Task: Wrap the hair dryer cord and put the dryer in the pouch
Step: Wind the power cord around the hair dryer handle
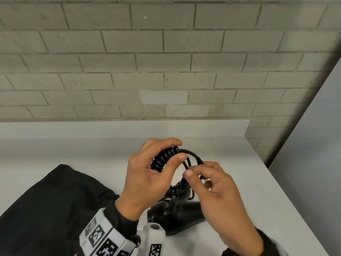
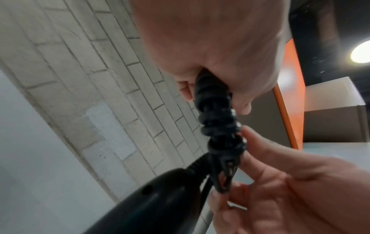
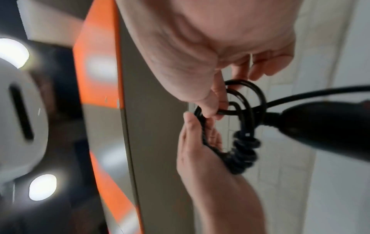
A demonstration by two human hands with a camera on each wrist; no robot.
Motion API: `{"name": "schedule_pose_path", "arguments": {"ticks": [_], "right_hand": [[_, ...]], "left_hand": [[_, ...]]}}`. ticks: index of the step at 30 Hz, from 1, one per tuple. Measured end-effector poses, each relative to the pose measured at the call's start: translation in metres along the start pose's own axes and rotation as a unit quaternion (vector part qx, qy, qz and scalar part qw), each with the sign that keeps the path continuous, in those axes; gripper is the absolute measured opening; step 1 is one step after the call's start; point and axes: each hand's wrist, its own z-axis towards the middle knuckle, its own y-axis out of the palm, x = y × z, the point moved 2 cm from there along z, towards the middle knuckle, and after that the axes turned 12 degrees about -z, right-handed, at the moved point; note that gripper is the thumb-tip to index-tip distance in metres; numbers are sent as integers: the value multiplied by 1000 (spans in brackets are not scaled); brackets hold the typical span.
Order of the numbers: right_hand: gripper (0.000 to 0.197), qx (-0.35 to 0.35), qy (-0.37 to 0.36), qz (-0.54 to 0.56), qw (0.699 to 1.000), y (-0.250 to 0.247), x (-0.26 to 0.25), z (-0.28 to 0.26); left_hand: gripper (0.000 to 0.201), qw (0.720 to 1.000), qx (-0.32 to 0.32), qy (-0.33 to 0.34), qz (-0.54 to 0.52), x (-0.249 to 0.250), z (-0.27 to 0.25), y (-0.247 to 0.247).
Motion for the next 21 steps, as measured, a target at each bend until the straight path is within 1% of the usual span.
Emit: {"name": "schedule_pose_path", "arguments": {"ticks": [1,3,4,6,7,8,9,10,11,12,13,14,15,17,19,21], "right_hand": [[17,-45,26,40,998,-5,-4,1],[25,-124,66,124,982,-16,-7,4],[25,-159,80,177,968,-20,-7,6],[23,-215,111,283,928,-28,-5,10],[23,-233,121,316,912,-31,-5,11],[23,-238,123,334,904,-33,-5,11],[24,-235,121,338,903,-34,-6,11],[24,-215,113,310,919,-34,-6,10],[24,-186,95,246,946,-33,-7,8],[21,-145,70,156,975,-33,-7,5],[13,-95,35,70,992,-33,-7,3],[4,-50,-1,12,999,-31,-10,0],[4,-21,-36,-29,999,-30,-12,-3],[8,-2,-82,-37,996,-24,-12,-5],[11,-9,-87,-2,996,-20,-8,-4],[11,-20,-75,29,997,-21,-5,-1]], "left_hand": [[22,1000,-5,5,0,-1,1,-1],[25,1000,-17,11,-3,-3,2,-4],[27,1000,-25,14,-2,-4,2,-6],[32,999,-44,26,13,-6,3,-8],[33,998,-52,36,27,-7,3,-9],[33,996,-55,48,43,-7,4,-9],[32,994,-57,62,62,-7,5,-8],[30,992,-56,77,82,-8,5,-8],[29,990,-51,88,100,-8,6,-8],[29,988,-42,92,114,-9,6,-8],[29,987,-32,91,126,-10,7,-9],[29,986,-25,90,138,-10,8,-10],[29,984,-21,89,150,-11,8,-11],[29,982,-18,87,167,-11,8,-12],[29,981,-22,86,174,-13,8,-13],[29,980,-30,86,176,-15,8,-14]]}}
